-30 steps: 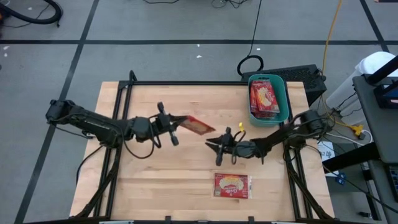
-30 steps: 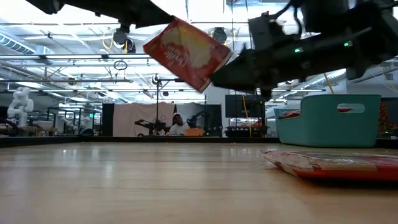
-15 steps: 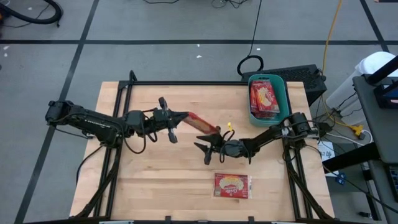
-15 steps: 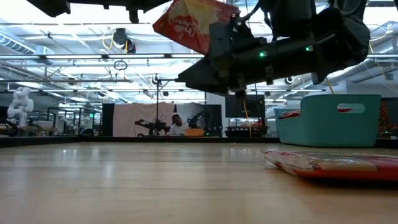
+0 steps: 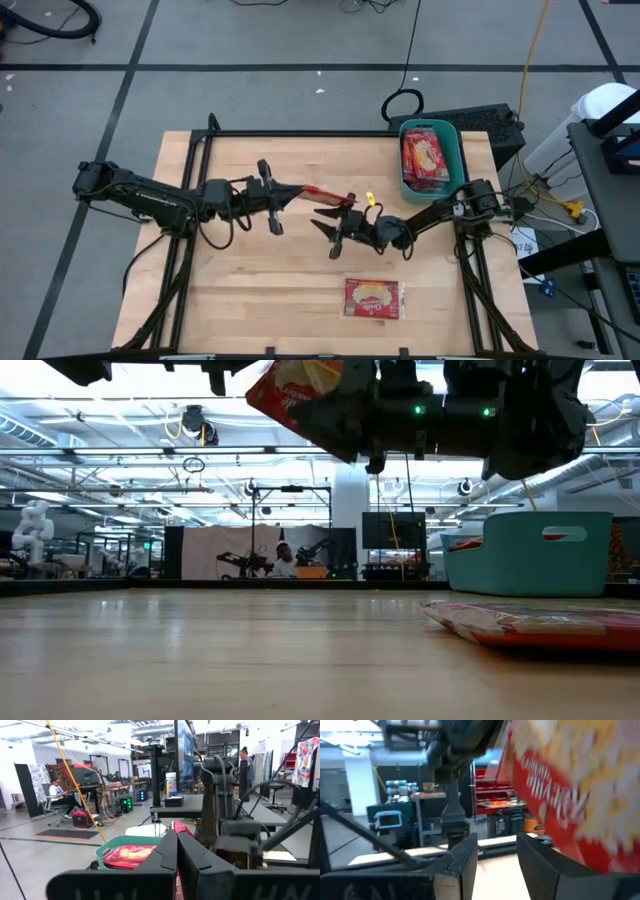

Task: Sort popcorn bags into baskets
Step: Put the red popcorn bag into the green bin

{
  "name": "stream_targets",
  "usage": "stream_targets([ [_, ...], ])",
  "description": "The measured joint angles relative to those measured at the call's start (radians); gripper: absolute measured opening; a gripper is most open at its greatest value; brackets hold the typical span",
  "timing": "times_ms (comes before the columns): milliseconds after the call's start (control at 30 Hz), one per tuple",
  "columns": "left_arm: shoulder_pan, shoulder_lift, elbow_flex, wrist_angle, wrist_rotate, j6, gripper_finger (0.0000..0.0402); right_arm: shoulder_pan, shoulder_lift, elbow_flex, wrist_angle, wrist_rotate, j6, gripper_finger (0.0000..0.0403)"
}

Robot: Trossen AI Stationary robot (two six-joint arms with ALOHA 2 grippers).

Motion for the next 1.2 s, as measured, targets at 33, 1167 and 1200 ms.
stream_targets([
  [33, 0.000, 0.000, 0.000, -0.008, 0.000, 0.000, 0.0001, 0.000, -0.005, 0.000, -0.001, 0.009, -0.005, 0.0128],
  [1167, -0.014, 0.000, 0.000, -0.011, 0.002, -0.064, 0.0003, 0.079, -0.111, -0.002, 0.022, 0.322, -0.324, 0.0226],
  [1200, -0.014, 0.000, 0.000, -0.019, 0.002, -0.064, 0.0003, 0.079, -0.115, -0.002, 0.016, 0.335, -0.320, 0.0227],
])
